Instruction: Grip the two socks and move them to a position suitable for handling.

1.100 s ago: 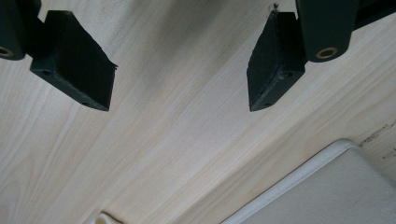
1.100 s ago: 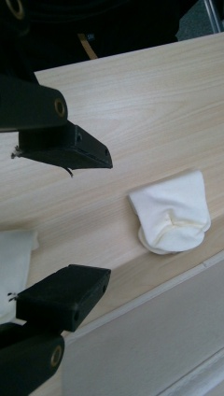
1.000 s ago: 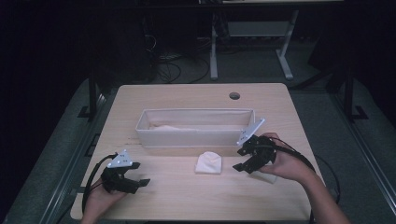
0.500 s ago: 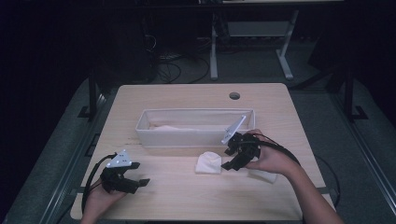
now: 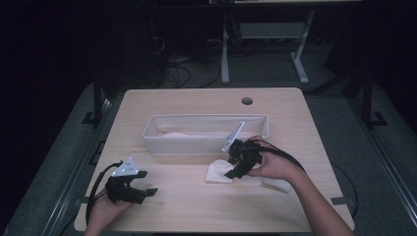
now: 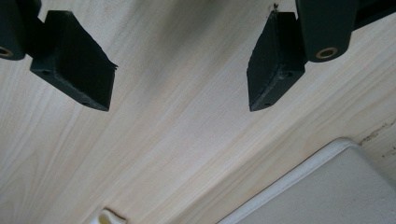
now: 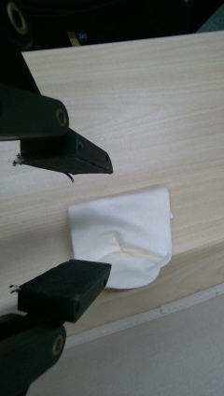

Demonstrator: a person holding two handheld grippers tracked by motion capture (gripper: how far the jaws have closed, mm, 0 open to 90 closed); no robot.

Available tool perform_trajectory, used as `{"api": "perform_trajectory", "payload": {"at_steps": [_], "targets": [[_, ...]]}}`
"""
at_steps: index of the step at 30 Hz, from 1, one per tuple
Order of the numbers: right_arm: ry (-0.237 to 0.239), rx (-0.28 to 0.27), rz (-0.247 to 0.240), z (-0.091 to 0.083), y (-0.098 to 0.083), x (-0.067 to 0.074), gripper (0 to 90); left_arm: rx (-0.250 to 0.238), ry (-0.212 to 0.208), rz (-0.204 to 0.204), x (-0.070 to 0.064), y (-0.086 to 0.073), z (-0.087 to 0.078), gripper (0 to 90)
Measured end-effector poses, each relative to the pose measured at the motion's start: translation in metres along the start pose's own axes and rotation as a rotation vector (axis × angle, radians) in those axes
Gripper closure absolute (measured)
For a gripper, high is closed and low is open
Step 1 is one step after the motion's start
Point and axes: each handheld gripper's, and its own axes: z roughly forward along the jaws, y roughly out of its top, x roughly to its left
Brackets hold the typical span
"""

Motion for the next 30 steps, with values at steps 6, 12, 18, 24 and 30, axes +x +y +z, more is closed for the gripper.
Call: {"api": "perform_trajectory", "payload": {"at_steps": [6, 12, 18, 24, 30], "targets": [[0.008, 0.015, 0.002, 0.01, 0.006, -0.003, 44.7, -0.004, 0.0, 0.001, -0.001, 0.001, 0.0, 23.0], [0.003, 0.033, -0.025, 0.022, 0.013, -0.005, 48.9, -0.006, -0.003, -0.008, 0.0, -0.001, 0.0, 23.0], [-0.009, 0.082, -0.02, 0.04, 0.015, -0.01, 51.6, -0.005, -0.004, -0.006, 0.0, -0.001, 0.0, 23.0], [-0.021, 0.125, -0.015, 0.054, 0.015, -0.016, 56.0, -0.009, -0.003, -0.006, 0.0, 0.0, -0.001, 23.0], [-0.041, 0.154, -0.026, 0.063, 0.014, -0.015, 63.0, -0.003, -0.006, -0.007, 0.001, -0.001, 0.0, 23.0]]}}
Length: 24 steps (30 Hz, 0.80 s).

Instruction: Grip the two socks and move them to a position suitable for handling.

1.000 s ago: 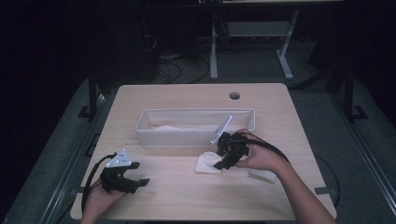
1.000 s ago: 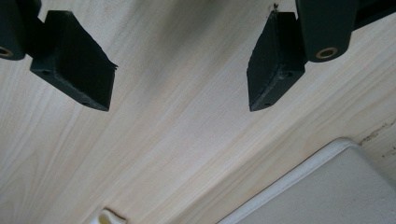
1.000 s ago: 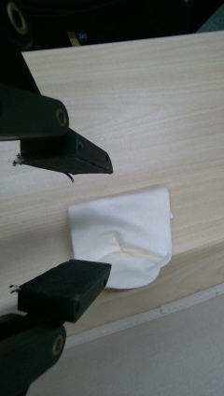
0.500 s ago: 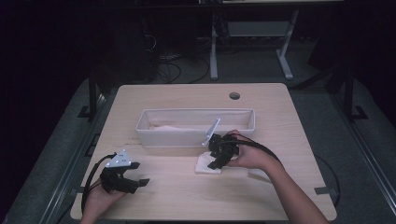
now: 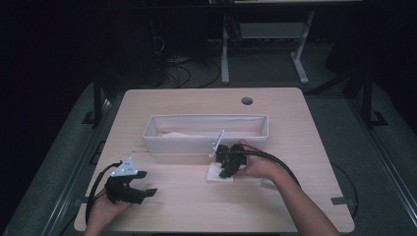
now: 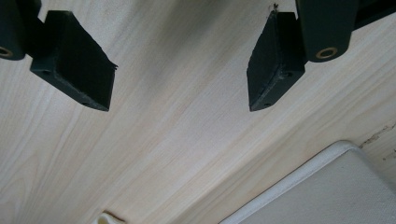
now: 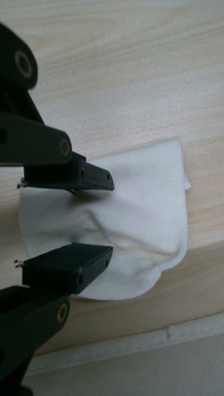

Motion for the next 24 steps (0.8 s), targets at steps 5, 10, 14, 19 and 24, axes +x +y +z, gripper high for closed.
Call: {"api": "perform_trajectory", "payload": {"at_steps": [5, 10, 14, 19, 24], "targets": [[-0.033, 0.003, -0.022, 0.001, 0.001, 0.006, 71.3, -0.004, 0.003, 0.001, -0.001, 0.001, 0.0, 23.0], [-0.045, 0.017, -0.024, 0.001, 0.002, 0.008, 81.2, 0.001, 0.002, 0.003, -0.001, 0.001, 0.0, 23.0], [-0.065, 0.025, -0.014, -0.002, 0.002, 0.008, 82.2, -0.002, 0.001, 0.0, 0.0, 0.0, 0.0, 23.0], [-0.07, -0.001, 0.017, -0.013, -0.002, 0.007, 82.1, 0.0, 0.0, 0.003, -0.001, 0.001, 0.0, 23.0], [-0.066, 0.012, 0.048, -0.009, -0.002, 0.008, 79.4, -0.002, -0.002, 0.006, -0.002, 0.001, 0.0, 23.1]]}}
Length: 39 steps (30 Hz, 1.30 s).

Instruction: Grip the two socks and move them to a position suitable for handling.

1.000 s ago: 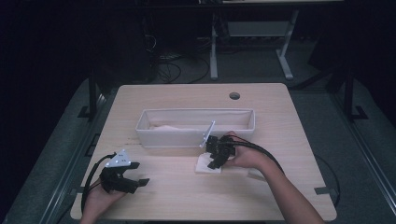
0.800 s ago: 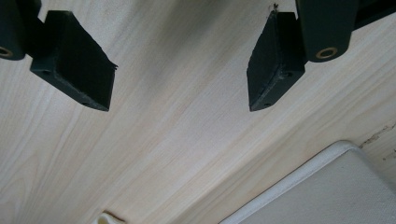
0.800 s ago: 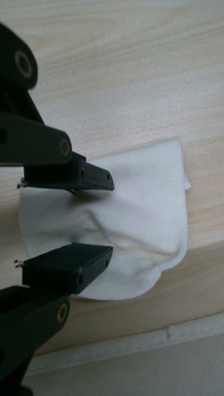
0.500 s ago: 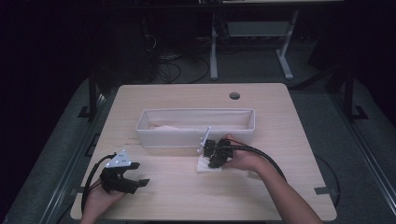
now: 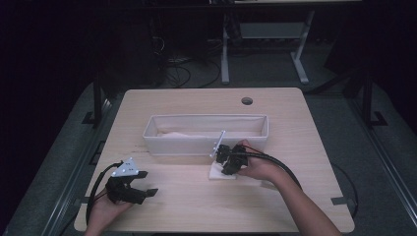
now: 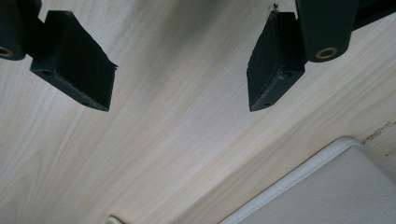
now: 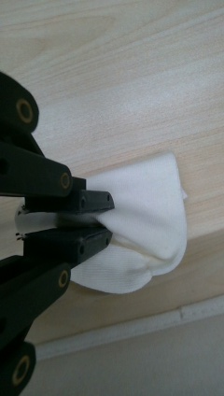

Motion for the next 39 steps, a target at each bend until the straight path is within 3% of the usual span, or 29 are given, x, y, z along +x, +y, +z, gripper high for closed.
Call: {"api": "perform_trajectory", "payload": {"at_steps": [4, 9, 12, 16, 25, 30, 39], "targets": [[0.03, -0.001, 0.014, 0.005, -0.001, 0.002, 68.1, 0.005, 0.0, -0.003, 0.001, 0.0, 0.0, 23.1], [0.04, -0.057, 0.005, -0.01, -0.002, 0.002, 63.3, 0.005, -0.001, -0.004, 0.001, -0.001, 0.001, 23.1], [0.007, -0.071, 0.014, -0.018, -0.001, -0.003, 66.0, 0.007, -0.001, 0.002, 0.0, 0.0, 0.0, 23.1], [-0.028, -0.047, 0.03, -0.016, -0.001, -0.012, 69.3, 0.005, -0.002, 0.001, 0.0, 0.0, 0.0, 23.1], [-0.022, 0.012, 0.049, 0.002, -0.003, -0.022, 68.7, 0.006, -0.003, 0.001, 0.0, 0.0, 0.001, 23.1], [-0.02, 0.008, 0.031, 0.0, -0.003, -0.02, 81.7, 0.008, -0.001, 0.005, 0.0, 0.0, 0.0, 23.1], [-0.039, -0.017, 0.017, -0.014, -0.005, -0.011, 85.0, 0.008, -0.001, 0.007, -0.001, 0.001, 0.001, 23.1]]}}
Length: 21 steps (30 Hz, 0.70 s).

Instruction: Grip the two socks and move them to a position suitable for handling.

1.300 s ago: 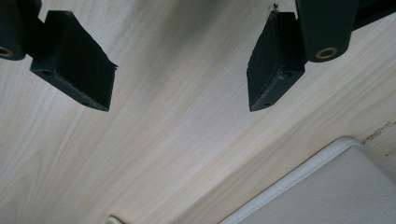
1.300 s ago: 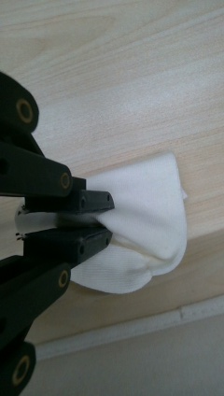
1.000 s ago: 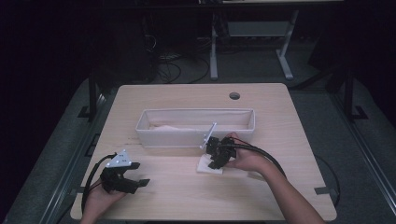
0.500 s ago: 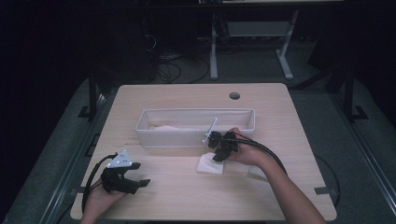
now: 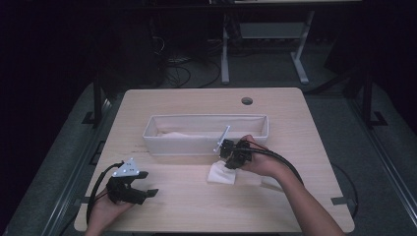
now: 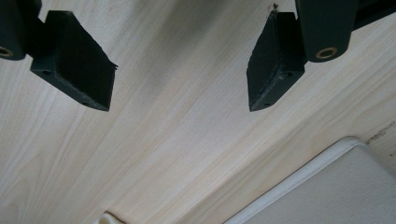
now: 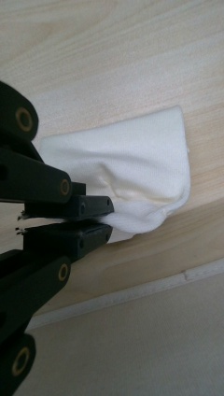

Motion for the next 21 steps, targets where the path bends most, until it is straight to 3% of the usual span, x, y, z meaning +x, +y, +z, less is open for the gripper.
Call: {"api": "perform_trajectory", "payload": {"at_steps": [9, 21], "targets": [[0.003, -0.04, -0.013, -0.017, -0.001, 0.006, 84.9, -0.005, -0.001, -0.002, 0.0, 0.0, 0.0, 23.1], [-0.005, -0.065, -0.071, -0.034, -0.007, 0.033, 83.0, -0.004, -0.003, 0.0, -0.002, 0.001, 0.001, 23.1]]}}
